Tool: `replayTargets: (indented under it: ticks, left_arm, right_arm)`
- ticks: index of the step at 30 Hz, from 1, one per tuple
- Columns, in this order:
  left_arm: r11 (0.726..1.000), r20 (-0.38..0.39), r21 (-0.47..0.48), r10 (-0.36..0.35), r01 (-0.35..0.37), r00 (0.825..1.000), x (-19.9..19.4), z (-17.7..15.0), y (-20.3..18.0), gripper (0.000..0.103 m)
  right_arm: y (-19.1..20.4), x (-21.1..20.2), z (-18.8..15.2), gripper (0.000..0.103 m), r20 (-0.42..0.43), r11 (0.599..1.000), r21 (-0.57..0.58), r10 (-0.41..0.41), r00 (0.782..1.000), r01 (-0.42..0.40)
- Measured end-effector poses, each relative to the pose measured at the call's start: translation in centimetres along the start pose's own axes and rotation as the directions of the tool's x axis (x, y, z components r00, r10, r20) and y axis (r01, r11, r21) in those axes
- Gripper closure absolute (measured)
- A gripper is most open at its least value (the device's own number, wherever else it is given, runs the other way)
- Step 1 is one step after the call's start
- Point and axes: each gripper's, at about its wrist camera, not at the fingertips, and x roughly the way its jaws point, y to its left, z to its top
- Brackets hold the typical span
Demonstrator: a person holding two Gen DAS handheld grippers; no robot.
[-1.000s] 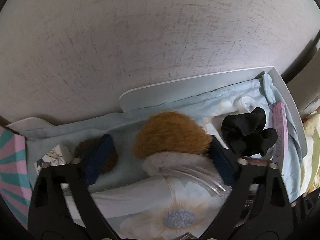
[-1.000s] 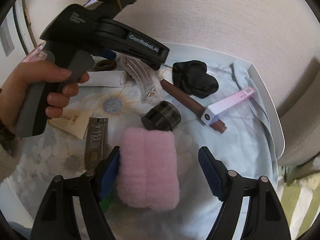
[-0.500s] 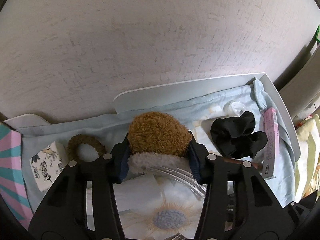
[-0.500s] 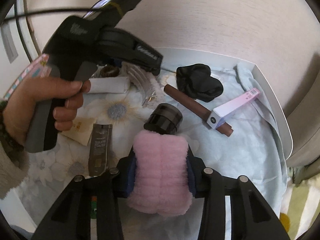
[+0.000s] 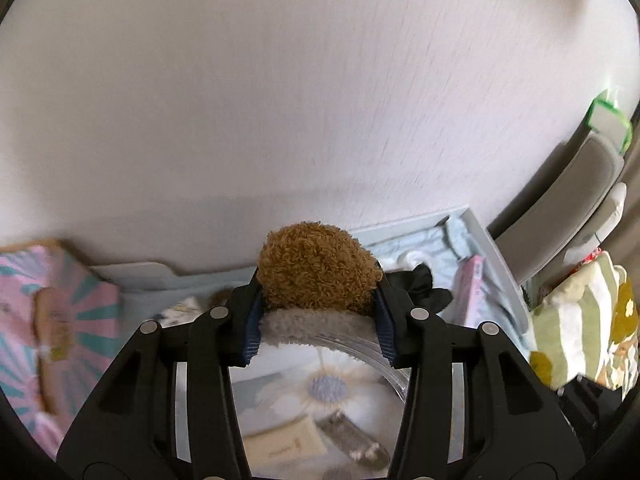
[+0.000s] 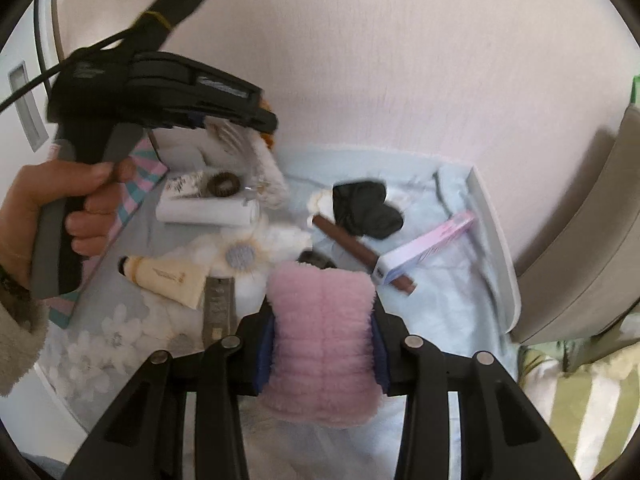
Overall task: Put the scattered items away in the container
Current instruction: 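Carry brush and hair tie into the cardboard box and release both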
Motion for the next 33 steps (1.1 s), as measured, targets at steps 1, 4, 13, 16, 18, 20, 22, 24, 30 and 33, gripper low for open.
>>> replayTargets:
  ticks: [1, 4, 13, 16, 18, 20, 22, 24, 30, 33]
  left_arm:
    - [1.000, 0.007, -0.010, 0.010, -0.010, 1.000, -1.9, 0.6, 0.3, 0.060]
    - [0.999, 0.020, -0.032, 0.028, -0.028, 0.999, -5.9, 1.1, 0.0, 0.060]
    - [0.985, 0.065, -0.097, 0.149, -0.142, 0.987, -17.2, -0.6, 3.0, 0.060]
    - [0.974, 0.090, -0.143, 0.191, -0.177, 0.978, -21.1, -1.5, 4.9, 0.060]
    - [0.963, 0.116, -0.173, 0.228, -0.207, 0.967, -23.6, -2.1, 6.1, 0.060]
    - [0.954, 0.136, -0.194, 0.259, -0.230, 0.956, -26.1, -2.6, 7.7, 0.060]
    - [0.939, 0.163, -0.223, 0.303, -0.264, 0.939, -28.3, -3.3, 9.5, 0.060]
    - [0.922, 0.167, -0.262, 0.334, -0.285, 0.928, -30.2, -4.2, 11.7, 0.060]
    - [0.885, 0.131, -0.330, 0.386, -0.327, 0.913, -31.2, -7.1, 16.4, 0.060]
    - [0.880, 0.107, -0.344, 0.383, -0.327, 0.918, -30.2, -8.6, 18.0, 0.060]
  right_arm:
    - [-0.1, -0.6, 0.6, 0.066, 0.010, 1.000, -0.004, 0.000, 1.000, 0.001]
    - [0.4, -3.4, 2.2, 0.066, 0.033, 1.000, -0.018, -0.010, 0.999, 0.010]
    - [3.8, -10.1, 6.9, 0.066, 0.083, 0.993, -0.113, 0.050, 0.995, -0.041]
    - [6.0, -12.3, 8.8, 0.066, 0.118, 0.981, -0.184, 0.090, 0.989, -0.067]
    - [7.6, -13.4, 9.9, 0.066, 0.136, 0.968, -0.232, 0.124, 0.983, -0.090]
    - [9.6, -14.1, 11.3, 0.066, 0.140, 0.948, -0.293, 0.173, 0.975, -0.126]
    - [11.5, -14.3, 12.2, 0.066, 0.140, 0.924, -0.348, 0.216, 0.966, -0.156]
    - [13.9, -13.9, 13.4, 0.066, 0.132, 0.891, -0.411, 0.268, 0.954, -0.193]
    - [21.5, -10.0, 16.3, 0.066, 0.037, 0.789, -0.494, 0.439, 0.898, -0.365]
    - [24.7, -6.8, 17.1, 0.066, -0.022, 0.762, -0.490, 0.475, 0.880, -0.424]
